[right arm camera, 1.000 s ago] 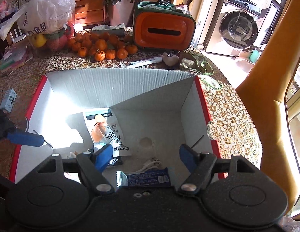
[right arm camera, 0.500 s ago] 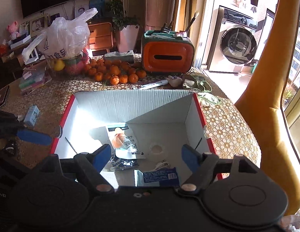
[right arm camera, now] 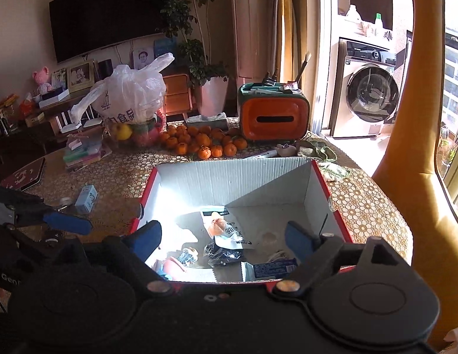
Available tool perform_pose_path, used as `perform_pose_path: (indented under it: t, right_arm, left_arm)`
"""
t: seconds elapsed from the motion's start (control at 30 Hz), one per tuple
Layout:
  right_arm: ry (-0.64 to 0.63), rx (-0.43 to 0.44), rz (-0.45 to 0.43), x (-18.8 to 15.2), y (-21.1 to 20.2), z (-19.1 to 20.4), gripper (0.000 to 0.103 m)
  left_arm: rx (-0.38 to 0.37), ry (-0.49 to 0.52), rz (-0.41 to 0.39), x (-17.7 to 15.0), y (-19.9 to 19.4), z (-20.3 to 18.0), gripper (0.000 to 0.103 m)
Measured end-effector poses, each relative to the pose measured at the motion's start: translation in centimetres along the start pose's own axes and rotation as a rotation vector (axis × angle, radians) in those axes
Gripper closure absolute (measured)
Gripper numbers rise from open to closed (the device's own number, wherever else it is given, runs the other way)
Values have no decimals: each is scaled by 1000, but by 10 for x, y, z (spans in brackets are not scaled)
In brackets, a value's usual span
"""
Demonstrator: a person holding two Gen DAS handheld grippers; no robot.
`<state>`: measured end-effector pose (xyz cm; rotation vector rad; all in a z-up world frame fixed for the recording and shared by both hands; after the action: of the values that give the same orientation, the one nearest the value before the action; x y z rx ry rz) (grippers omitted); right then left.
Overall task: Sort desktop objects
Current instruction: 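Lift both open grippers out of the box back over the table, then move the right gripper to the light blue box while the left gripper approaches the silver foil pouch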
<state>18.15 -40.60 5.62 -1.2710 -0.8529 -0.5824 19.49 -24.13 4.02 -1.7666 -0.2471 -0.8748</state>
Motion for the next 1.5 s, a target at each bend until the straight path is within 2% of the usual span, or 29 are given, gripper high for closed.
perform_pose_path:
  t: [0.17, 0.3, 0.6, 0.9, 1.07, 1.33, 1.5]
  right_arm:
    - [-46, 28, -16, -10, -6, 20, 7]
    - [-51, 49, -7, -16, -4, 33, 4]
    - [-39, 66, -25, -22, -8, 58, 2]
    - [-36, 89, -4, -30, -8, 86, 2]
    - [-57, 104, -15, -32, -9, 105, 2]
    - [-84, 147, -22, -28, -4, 138, 2]
    - [-111, 173, -16, -27, 3, 159, 2]
  left_arm:
    - [15, -32, -36, -18, -20, 10, 18]
    - [34, -54, -55, -35, -32, 21, 1]
    - [57, -82, -74, -63, -52, 38, 1]
    - [78, -128, -98, -85, -72, 56, 1]
    - [111, -155, -114, -98, -88, 69, 1]
    - [183, -138, -113, -118, -105, 87, 1]
    - [187, -170, -118, -129, -113, 102, 1]
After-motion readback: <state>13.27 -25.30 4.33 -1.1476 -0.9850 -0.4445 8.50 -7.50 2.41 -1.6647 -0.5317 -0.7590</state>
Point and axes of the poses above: each gripper's, at about its wrist camera, not at the fingertips, and y roughly the way its jaws point, z to its left, x to its top, the point moved 1 cm from there along y, roughly the way its jaws point, and after that the axes turned 3 degrees about -z, right-handed, at the moved point
